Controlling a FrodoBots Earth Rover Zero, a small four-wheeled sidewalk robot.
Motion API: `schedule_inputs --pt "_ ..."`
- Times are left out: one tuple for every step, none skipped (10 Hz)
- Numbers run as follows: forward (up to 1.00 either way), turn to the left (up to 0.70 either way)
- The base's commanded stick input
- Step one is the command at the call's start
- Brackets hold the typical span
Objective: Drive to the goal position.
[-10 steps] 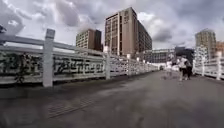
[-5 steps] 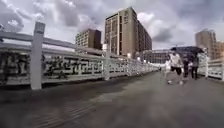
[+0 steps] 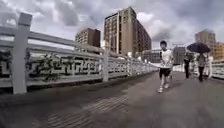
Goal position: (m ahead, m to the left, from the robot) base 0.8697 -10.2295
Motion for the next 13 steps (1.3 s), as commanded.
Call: schedule_inputs --pt "0.70 0.00" --pt "0.70 0.00" --pt "0.70 0.00" --pt "0.70 0.00" --pt "0.70 -0.01" --pt "0.70 -0.05" --pt "0.70 -0.14" --pt "0.70 -0.14" --pt "0.70 -0.14" --pt "0.70 -0.14" --pt "0.70 -0.14" --pt "0.70 -0.14" --pt "0.70 -0.14"
